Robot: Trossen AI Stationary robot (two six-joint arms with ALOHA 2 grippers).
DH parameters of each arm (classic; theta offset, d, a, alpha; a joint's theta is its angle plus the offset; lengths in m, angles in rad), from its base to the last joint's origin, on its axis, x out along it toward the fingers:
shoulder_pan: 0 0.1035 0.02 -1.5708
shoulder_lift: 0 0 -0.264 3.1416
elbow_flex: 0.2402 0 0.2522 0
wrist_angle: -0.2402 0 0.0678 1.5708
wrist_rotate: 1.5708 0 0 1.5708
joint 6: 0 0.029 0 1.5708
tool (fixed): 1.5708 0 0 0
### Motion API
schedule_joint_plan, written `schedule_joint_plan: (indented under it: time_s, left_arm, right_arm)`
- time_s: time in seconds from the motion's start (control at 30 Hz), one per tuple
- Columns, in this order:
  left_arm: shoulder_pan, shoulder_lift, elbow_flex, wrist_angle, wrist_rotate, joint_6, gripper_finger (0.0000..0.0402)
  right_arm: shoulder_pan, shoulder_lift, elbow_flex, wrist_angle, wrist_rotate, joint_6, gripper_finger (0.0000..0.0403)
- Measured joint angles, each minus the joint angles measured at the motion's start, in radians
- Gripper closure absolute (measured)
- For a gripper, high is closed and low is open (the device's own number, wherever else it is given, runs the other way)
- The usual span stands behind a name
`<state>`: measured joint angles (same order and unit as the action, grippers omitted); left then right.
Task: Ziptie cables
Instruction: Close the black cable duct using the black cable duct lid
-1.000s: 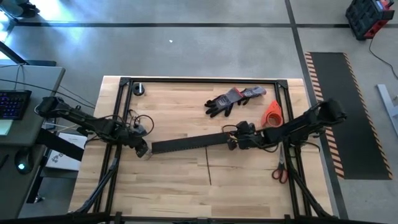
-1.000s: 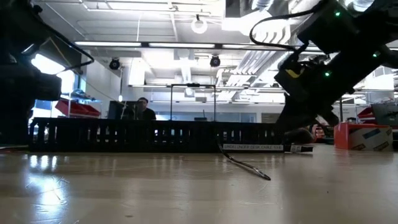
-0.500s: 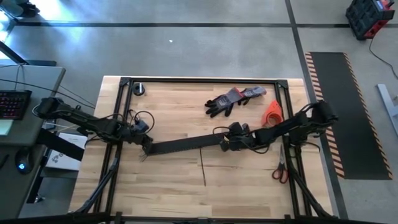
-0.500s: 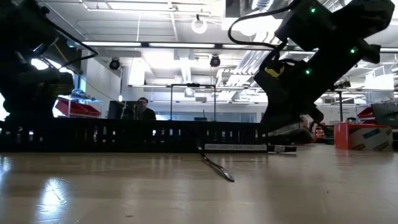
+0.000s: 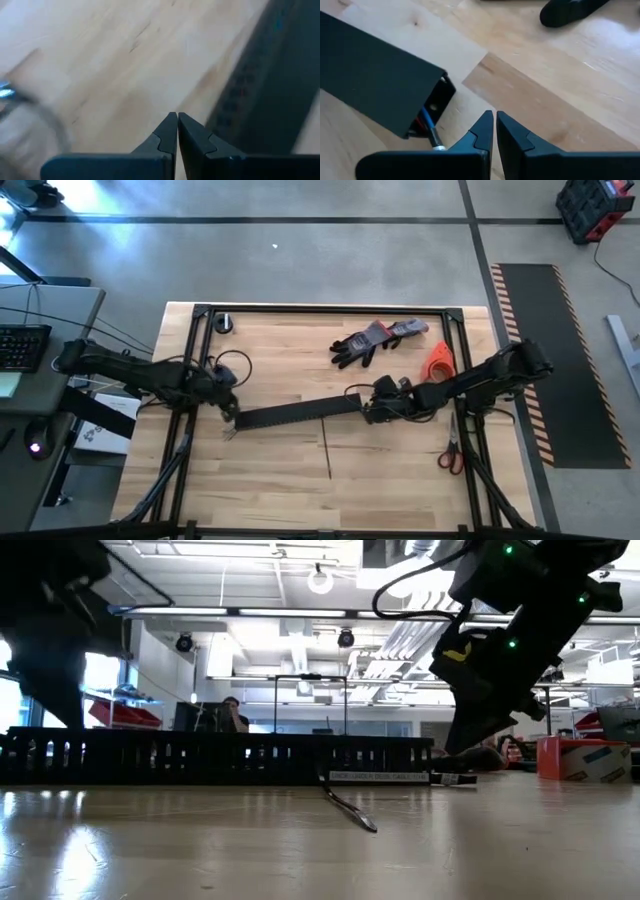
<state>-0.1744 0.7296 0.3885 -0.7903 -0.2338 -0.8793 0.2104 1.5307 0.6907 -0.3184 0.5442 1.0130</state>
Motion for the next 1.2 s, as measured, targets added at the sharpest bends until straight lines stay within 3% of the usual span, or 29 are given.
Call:
schedule_joint_plan:
  time_s: [0.13, 0.33, 0.4, 0.5, 0.8, 1.2]
  left_arm:
    - [-0.021, -0.009, 0.163, -0.263, 0.143, 0.02, 0.0402]
    - [-0.047, 0.02, 0.155, -0.216, 0.326, -0.09, 0.0402]
    - [-0.063, 0.05, 0.117, -0.174, 0.337, -0.119, 0.0402]
    - [-0.08, 0.103, 0.044, -0.065, 0.333, -0.131, 0.0401]
    - [-0.088, 0.266, -0.085, 0.355, 0.153, -0.076, 0.0402]
    - [-0.089, 0.364, -0.083, 0.489, 0.066, -0.05, 0.0401]
  right_arm:
    - [-0.008, 0.001, 0.0, 0.015, 0.008, -0.021, 0.0396]
    - [-0.021, 0.01, -0.001, 0.039, 0.002, -0.059, 0.0396]
    - [-0.021, 0.015, -0.002, 0.051, 0.002, -0.075, 0.0396]
    - [-0.021, 0.017, -0.002, 0.04, -0.003, -0.08, 0.0396]
    - [-0.027, 0.023, -0.002, 0.059, -0.05, -0.098, 0.0396]
    - [-0.026, -0.007, -0.003, -0.046, -0.049, -0.08, 0.0396]
